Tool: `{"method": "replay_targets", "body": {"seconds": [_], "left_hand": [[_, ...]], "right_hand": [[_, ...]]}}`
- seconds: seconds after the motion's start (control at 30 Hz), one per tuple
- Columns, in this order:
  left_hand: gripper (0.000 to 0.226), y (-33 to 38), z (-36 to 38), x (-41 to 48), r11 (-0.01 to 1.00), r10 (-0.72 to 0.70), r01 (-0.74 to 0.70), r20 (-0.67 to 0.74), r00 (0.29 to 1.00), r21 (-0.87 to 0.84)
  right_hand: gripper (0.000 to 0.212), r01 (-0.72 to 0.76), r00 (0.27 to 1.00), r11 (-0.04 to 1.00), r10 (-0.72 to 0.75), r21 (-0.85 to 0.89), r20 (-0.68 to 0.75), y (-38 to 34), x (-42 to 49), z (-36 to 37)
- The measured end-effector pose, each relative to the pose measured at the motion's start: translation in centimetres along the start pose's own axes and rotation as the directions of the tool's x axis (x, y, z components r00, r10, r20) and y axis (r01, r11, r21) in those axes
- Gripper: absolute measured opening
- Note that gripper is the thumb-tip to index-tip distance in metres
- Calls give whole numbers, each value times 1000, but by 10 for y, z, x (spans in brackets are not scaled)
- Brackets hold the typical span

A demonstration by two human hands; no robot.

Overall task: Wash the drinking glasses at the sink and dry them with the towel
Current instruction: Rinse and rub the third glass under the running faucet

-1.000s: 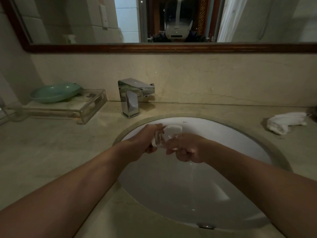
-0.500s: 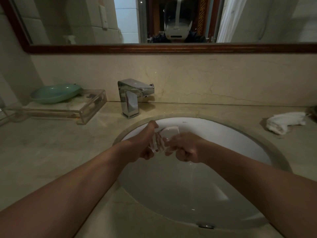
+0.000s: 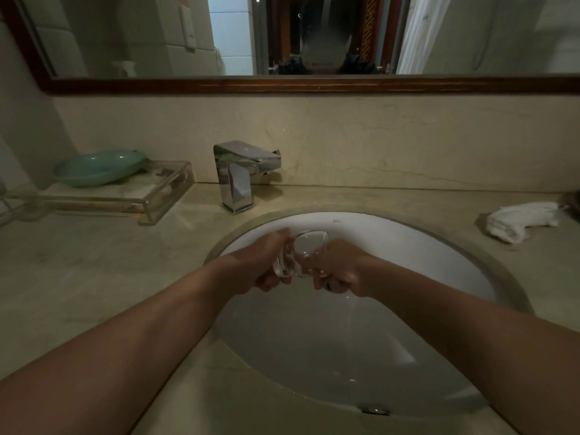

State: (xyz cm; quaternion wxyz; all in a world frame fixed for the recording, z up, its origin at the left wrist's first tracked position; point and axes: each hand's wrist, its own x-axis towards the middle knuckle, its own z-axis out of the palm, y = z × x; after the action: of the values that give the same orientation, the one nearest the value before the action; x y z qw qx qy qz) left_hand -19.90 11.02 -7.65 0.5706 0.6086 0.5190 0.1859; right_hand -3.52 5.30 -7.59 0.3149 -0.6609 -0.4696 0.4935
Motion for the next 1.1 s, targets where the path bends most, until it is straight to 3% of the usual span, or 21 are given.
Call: {"method": "replay_targets", "body": {"seconds": [0.13, 0.27, 0.37, 0.5, 0.63, 0.77, 0.87, 0.97, 1.03, 1.1], "left_hand": [[86, -2, -7, 1, 998, 62, -63, -38, 997, -19], [61, 4, -6, -5, 993, 120, -120, -6, 993, -14], [64, 5, -5, -4, 997, 70, -71, 73, 995, 10], [67, 0, -7, -3, 994, -83, 98, 271, 959, -42], [81, -1, -8, 0, 998, -40, 48, 155, 987, -48], [50, 2, -10, -3, 993, 72, -59, 126, 989, -98], [43, 4, -8, -3, 996, -1, 14, 148, 989, -89], [60, 6, -6, -3, 985, -72, 112, 272, 960, -133], [69, 6, -7, -5, 970, -127, 185, 324, 938, -156], [74, 4, -8, -6, 973, -133, 179, 283, 950, -144]], "right_hand": [[31, -40, 996, 991, 30, 126, 81, -6, -2, 5], [19, -61, 983, 971, 19, 230, 181, -3, 2, -1], [6, 5, 995, 987, -21, 162, 100, -1, 1, -7], [30, 62, 997, 998, -61, 27, -47, 3, 4, -3], [35, -33, 996, 987, 19, 158, 88, -1, 4, 2], [15, -103, 971, 967, 48, 231, 233, 4, 8, -1], [11, -73, 987, 976, 42, 204, 153, 4, 4, -4], [17, -9, 1000, 992, 8, 128, 2, 2, 1, -5], [30, 3, 1000, 995, -1, 103, -16, 0, 0, -1], [36, -20, 1000, 994, 18, 104, 21, -2, 0, 4]]}}
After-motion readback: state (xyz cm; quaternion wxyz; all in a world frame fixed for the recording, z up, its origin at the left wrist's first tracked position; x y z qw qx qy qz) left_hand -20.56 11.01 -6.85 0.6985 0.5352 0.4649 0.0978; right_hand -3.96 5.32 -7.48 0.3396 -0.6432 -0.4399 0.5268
